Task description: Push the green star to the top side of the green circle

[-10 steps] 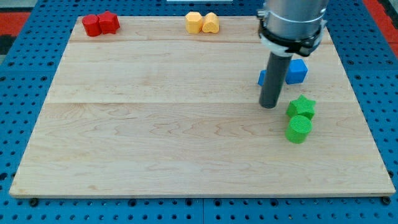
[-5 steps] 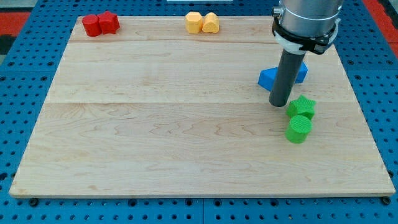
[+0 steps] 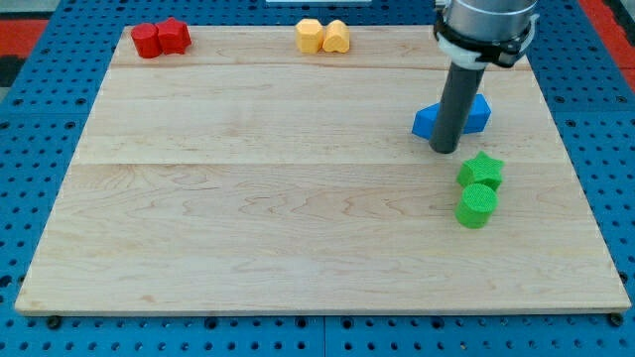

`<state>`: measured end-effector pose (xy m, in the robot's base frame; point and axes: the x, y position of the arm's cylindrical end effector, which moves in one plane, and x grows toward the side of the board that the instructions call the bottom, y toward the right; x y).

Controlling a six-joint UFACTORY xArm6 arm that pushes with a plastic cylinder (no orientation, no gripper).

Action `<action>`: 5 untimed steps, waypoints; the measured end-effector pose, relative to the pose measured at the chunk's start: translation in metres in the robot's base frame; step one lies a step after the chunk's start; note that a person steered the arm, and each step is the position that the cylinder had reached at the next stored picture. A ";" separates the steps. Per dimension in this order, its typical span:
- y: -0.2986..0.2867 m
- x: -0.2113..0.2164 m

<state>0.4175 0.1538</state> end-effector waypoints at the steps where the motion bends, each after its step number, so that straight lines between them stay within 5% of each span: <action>1: 0.024 0.001; 4: 0.025 0.061; 5: 0.025 0.043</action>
